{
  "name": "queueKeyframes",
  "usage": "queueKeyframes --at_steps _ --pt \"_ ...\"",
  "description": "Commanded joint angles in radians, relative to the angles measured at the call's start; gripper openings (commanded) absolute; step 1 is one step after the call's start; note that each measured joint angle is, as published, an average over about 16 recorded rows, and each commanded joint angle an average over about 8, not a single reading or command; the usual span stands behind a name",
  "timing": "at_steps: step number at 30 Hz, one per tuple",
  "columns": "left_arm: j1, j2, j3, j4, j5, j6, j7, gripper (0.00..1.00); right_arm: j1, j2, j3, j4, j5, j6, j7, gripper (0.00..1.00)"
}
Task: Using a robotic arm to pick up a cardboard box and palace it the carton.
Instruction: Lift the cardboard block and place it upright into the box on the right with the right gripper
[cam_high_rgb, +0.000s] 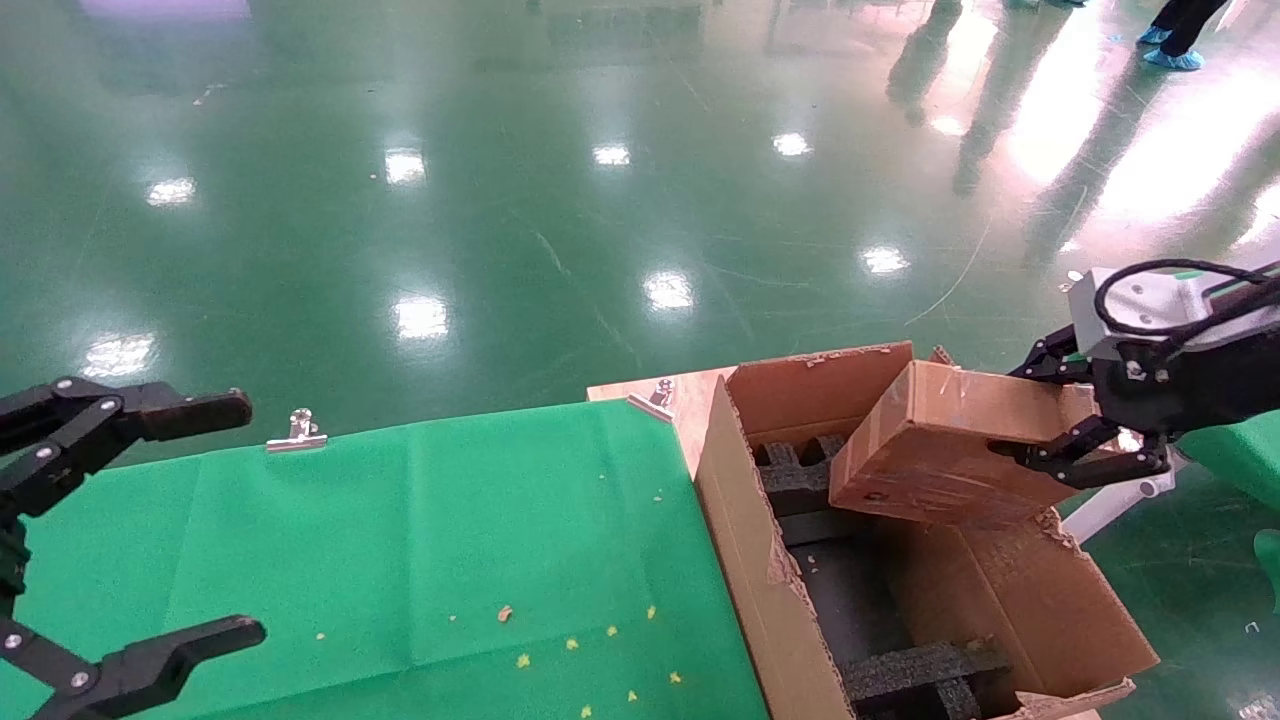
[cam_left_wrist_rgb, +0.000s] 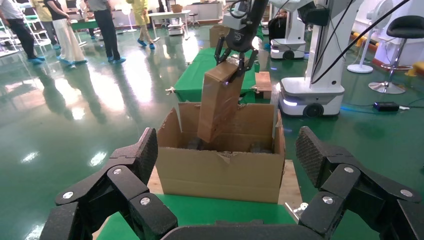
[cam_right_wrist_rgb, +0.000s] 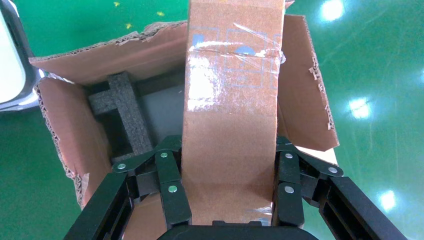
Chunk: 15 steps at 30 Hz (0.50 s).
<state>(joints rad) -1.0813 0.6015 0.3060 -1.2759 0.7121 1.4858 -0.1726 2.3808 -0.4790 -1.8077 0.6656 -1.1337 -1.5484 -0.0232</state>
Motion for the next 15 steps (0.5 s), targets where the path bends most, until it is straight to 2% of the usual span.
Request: queueKeyframes --at_steps 1,8,15 --pt "0.000 0.000 0.000 0.000 0.000 0.000 0.000 1.00 -0.008 0.000 -0.002 -0.003 0.004 0.009 0.011 0.00" --pt "0.000 0.000 0.000 0.000 0.000 0.000 0.000 1.00 -0.068 -0.033 -0.050 -0.006 -0.024 0.092 0.345 0.00" --pt "0.000 0.000 0.001 0.000 0.000 0.000 0.000 1.00 -0.084 -0.040 -0.106 0.093 -0.102 0.160 0.707 0.00"
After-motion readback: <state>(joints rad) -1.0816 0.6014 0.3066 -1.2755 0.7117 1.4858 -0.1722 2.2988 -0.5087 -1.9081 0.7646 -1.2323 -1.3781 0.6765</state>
